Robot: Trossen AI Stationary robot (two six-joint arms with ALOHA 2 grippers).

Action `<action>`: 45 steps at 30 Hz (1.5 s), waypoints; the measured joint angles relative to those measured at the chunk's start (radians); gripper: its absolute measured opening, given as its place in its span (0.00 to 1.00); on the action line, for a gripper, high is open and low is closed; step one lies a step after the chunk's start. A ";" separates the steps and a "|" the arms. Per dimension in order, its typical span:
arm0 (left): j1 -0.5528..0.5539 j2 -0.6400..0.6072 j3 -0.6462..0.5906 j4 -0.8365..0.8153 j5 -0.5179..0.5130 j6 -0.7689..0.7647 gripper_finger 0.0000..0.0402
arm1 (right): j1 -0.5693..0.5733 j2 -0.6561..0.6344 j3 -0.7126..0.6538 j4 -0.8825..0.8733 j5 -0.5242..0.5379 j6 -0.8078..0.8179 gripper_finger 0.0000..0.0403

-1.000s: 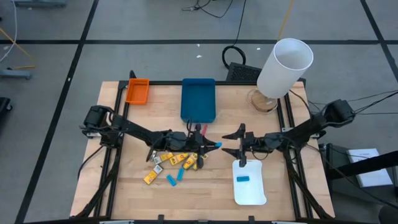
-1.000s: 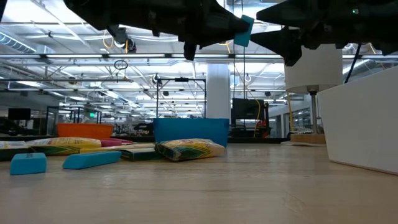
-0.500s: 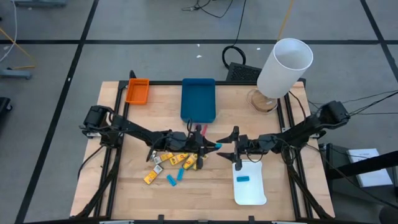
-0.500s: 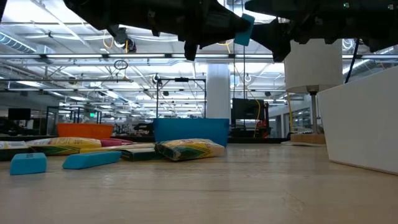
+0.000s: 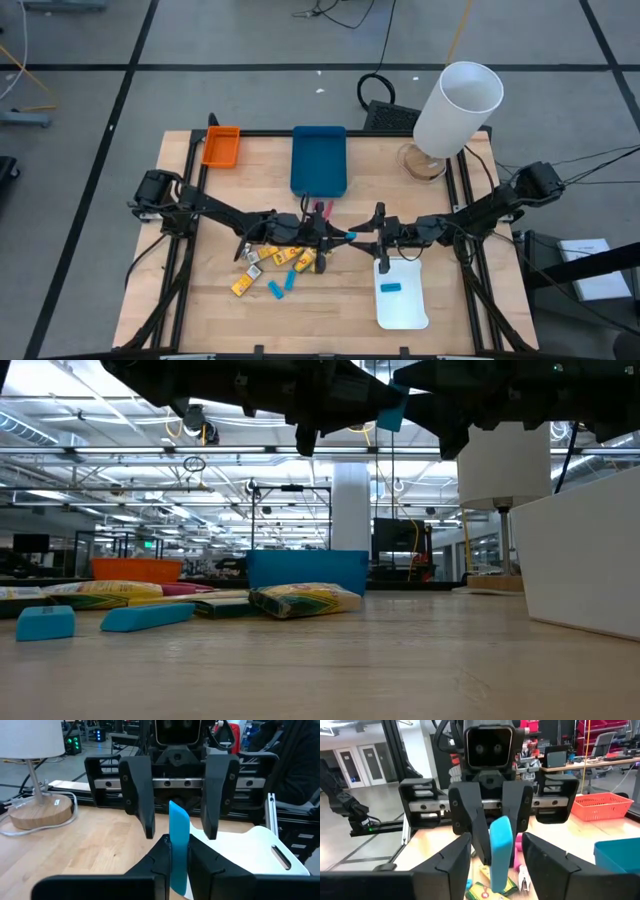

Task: Pick & Place School Supplies
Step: Put the blue eraser into the white bin

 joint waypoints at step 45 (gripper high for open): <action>-0.003 -0.005 0.000 -0.005 0.009 -0.079 0.20 | 0.000 0.000 -0.002 0.029 -0.052 -0.057 0.06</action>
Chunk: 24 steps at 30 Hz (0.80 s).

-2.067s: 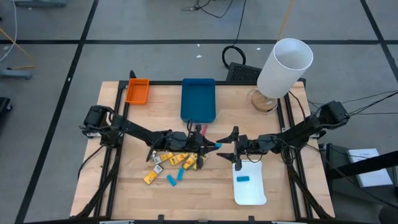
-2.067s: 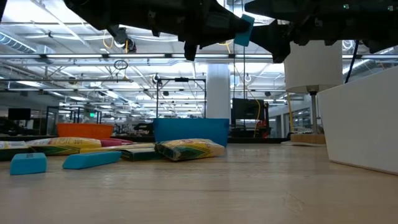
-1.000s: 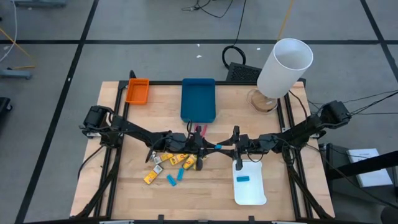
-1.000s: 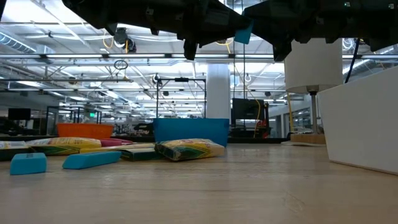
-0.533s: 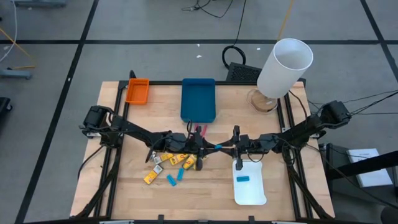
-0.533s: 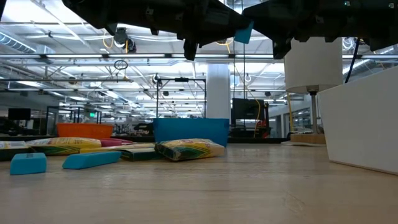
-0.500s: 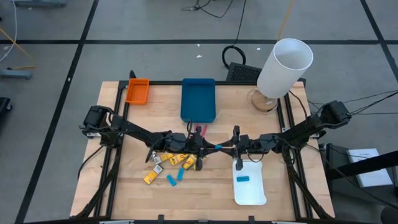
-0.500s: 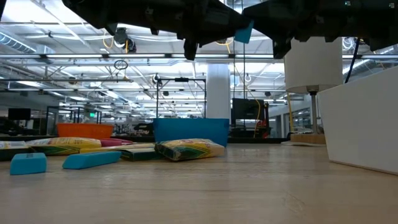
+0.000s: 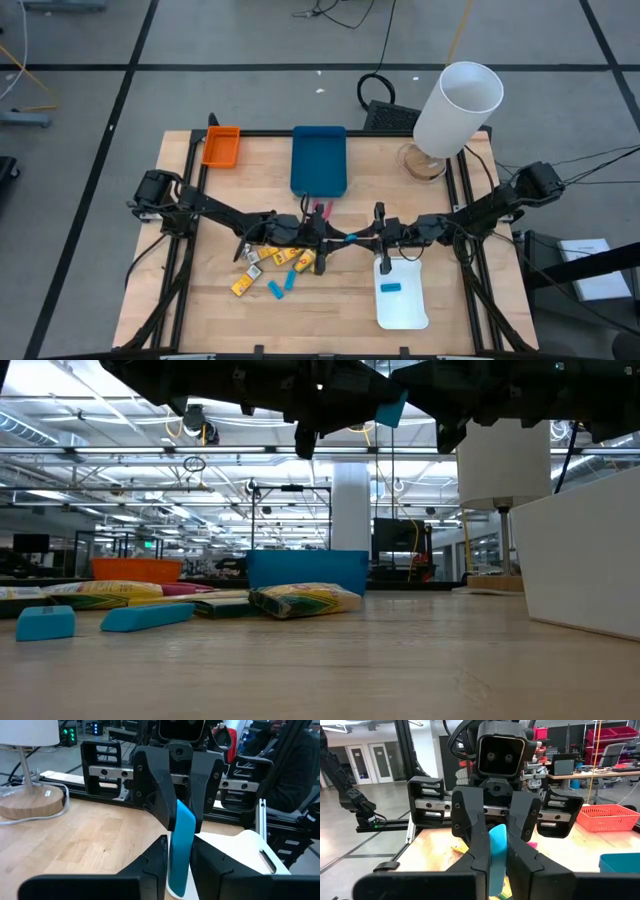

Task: Pick & Place School Supplies
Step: Put the blue eraser into the white bin

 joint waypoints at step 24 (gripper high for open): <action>-0.080 -0.233 -0.078 -0.389 -0.255 -0.039 0.72 | 0.197 -0.362 0.000 -0.601 -0.176 0.331 0.07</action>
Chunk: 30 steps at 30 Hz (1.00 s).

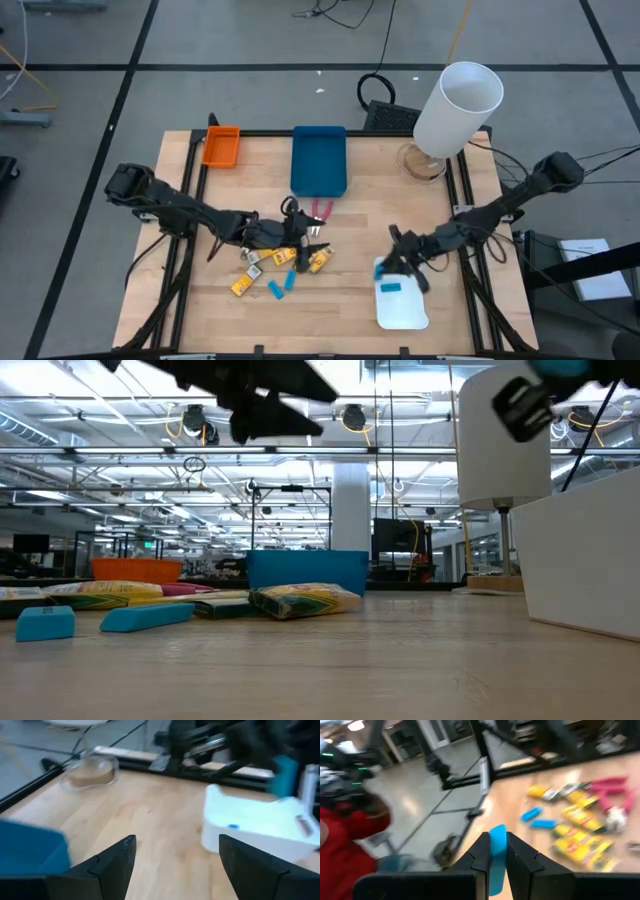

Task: Pick & Place School Supplies
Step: Put the blue eraser into the white bin

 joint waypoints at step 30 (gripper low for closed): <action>-0.015 0.000 -0.160 0.131 -0.098 -0.211 0.72 | 0.264 0.185 -0.056 -0.214 0.128 0.331 0.12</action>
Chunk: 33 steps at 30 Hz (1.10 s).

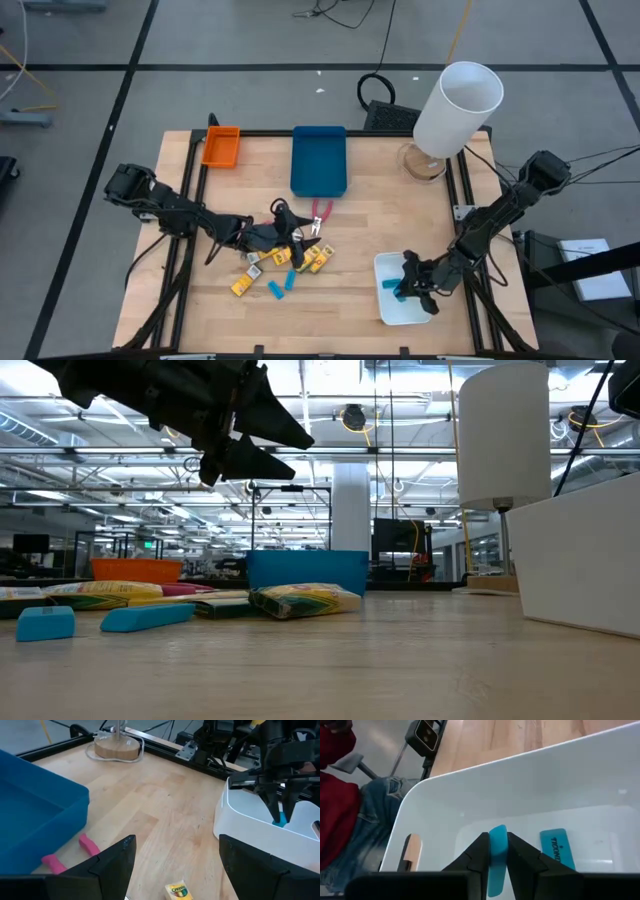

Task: Pick & Place School Supplies
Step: Put the blue eraser into the white bin

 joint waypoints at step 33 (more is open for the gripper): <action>0.000 0.000 0.000 -0.012 0.005 -0.001 0.72 | -0.049 -0.195 0.008 0.070 0.038 -0.306 0.37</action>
